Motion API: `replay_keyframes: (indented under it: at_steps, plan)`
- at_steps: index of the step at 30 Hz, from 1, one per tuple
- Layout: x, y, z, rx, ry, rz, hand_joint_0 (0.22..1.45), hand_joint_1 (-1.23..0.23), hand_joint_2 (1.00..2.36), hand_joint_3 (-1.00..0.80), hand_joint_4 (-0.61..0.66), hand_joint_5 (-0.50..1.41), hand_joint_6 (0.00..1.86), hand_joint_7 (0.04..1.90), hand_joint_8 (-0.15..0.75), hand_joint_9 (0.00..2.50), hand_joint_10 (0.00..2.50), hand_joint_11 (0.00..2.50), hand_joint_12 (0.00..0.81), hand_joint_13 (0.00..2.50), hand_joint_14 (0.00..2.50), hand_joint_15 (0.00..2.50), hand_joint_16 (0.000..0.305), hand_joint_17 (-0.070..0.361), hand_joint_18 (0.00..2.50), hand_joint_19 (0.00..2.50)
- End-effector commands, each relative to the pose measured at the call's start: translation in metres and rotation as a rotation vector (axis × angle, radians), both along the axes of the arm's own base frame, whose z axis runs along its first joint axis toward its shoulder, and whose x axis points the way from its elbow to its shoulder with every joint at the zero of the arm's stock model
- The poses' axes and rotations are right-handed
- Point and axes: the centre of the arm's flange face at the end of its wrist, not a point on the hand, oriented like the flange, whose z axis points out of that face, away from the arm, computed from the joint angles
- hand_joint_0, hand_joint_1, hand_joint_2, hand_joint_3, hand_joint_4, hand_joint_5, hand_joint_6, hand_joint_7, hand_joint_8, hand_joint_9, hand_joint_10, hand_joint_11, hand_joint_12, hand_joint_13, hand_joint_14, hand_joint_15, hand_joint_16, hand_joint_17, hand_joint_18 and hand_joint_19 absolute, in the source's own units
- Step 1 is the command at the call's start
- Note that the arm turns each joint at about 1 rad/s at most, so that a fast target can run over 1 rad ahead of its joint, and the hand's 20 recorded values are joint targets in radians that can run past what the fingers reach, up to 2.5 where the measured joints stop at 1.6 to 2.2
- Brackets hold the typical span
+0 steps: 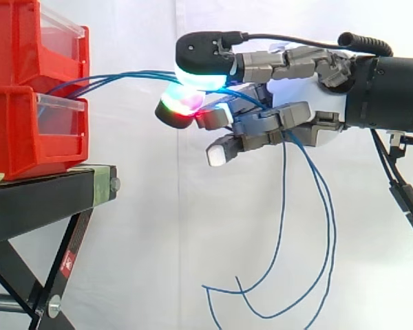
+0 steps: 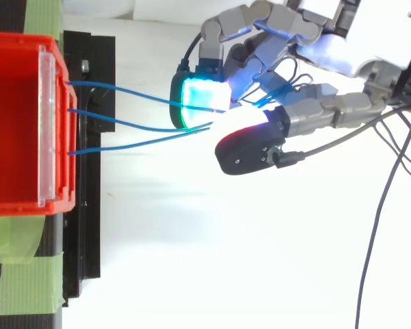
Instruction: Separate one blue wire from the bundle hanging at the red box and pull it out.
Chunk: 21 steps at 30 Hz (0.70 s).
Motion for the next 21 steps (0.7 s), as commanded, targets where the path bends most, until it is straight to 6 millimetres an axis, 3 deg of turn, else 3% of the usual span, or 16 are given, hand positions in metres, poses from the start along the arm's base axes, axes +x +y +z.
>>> replay_keyframes:
  at_steps: [1, 11, 16, 21]
  plan:
    - [0.0000, -0.0001, 0.0000, 0.000, 0.000, 0.000, 0.74, -1.00, 1.03, -0.20, 0.21, -0.26, 0.82, 1.20, 0.295, 0.87, 0.01, 1.55, 0.323, 1.14, 1.85, 0.84, 0.054, 0.121, 0.68, 0.82]
    - [0.0000, -0.0001, 0.0000, -0.009, 0.002, -0.002, 0.64, -0.91, 1.03, -0.17, 0.22, -0.25, 0.82, 1.16, 0.319, 0.90, 0.01, 1.56, 0.329, 1.17, 1.93, 0.77, 0.054, 0.123, 0.71, 0.86]
    - [0.0000, -0.0001, 0.0000, -0.007, 0.002, -0.001, 0.55, -0.77, 1.01, -0.35, 0.24, -0.24, 0.80, 1.15, 0.337, 0.99, 0.01, 1.55, 0.336, 1.22, 2.00, 0.72, 0.056, 0.127, 0.75, 0.88]
    - [-0.0003, -0.0001, -0.0003, -0.008, 0.005, -0.001, 0.53, -0.72, 1.01, -0.41, 0.24, -0.23, 0.78, 1.14, 0.350, 1.00, 0.01, 1.53, 0.345, 1.23, 2.01, 0.72, 0.058, 0.131, 0.77, 0.88]
